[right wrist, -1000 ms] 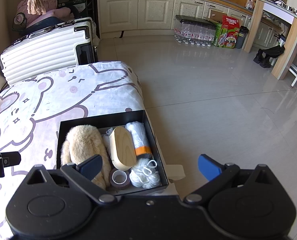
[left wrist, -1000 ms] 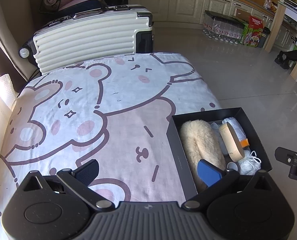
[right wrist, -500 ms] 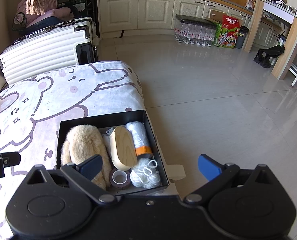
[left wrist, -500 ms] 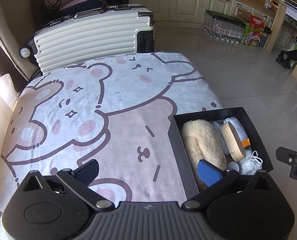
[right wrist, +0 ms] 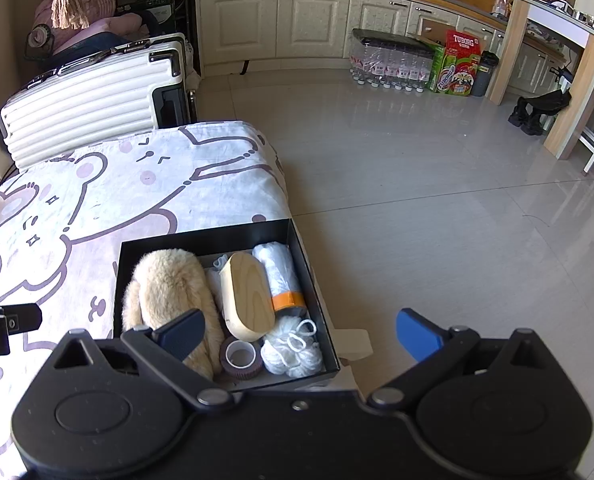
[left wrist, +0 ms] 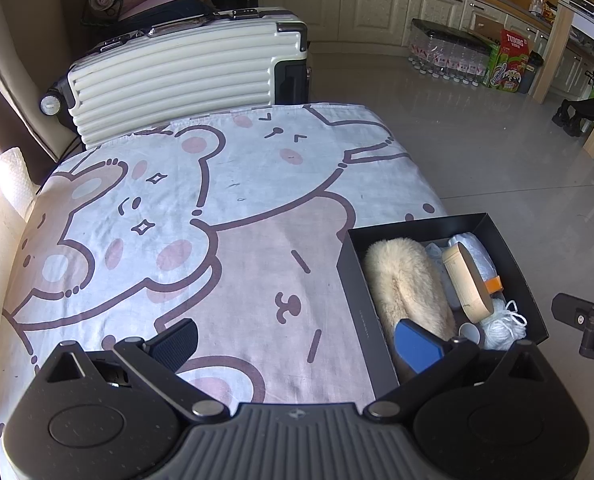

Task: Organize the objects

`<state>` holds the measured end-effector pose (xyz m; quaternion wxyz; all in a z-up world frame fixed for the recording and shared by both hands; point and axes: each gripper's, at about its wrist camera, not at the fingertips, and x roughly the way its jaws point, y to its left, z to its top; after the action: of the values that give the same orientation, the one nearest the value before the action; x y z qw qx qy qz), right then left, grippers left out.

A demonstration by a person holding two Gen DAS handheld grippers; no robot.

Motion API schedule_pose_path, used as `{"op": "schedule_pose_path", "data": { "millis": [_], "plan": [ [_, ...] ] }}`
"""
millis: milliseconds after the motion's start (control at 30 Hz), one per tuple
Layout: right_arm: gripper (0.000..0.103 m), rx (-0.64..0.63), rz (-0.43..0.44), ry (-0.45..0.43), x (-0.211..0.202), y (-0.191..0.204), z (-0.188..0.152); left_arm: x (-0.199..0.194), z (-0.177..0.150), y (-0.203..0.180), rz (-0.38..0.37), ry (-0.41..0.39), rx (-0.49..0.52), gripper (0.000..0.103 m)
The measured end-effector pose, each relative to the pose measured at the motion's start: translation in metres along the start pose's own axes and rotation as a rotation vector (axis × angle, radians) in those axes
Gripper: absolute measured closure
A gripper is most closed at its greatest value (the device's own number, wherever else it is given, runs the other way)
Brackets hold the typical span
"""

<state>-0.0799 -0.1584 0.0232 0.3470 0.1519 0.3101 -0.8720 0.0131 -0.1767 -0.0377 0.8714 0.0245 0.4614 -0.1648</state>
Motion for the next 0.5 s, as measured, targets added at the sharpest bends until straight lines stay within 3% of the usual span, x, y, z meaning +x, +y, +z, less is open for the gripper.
{"op": "schedule_pose_path", "data": {
  "millis": [500],
  "plan": [
    [0.000, -0.001, 0.000, -0.001, -0.0001, 0.0000, 0.0002, 0.0011, -0.0003, 0.0014, 0.005, 0.001, 0.001, 0.000]
  ]
}}
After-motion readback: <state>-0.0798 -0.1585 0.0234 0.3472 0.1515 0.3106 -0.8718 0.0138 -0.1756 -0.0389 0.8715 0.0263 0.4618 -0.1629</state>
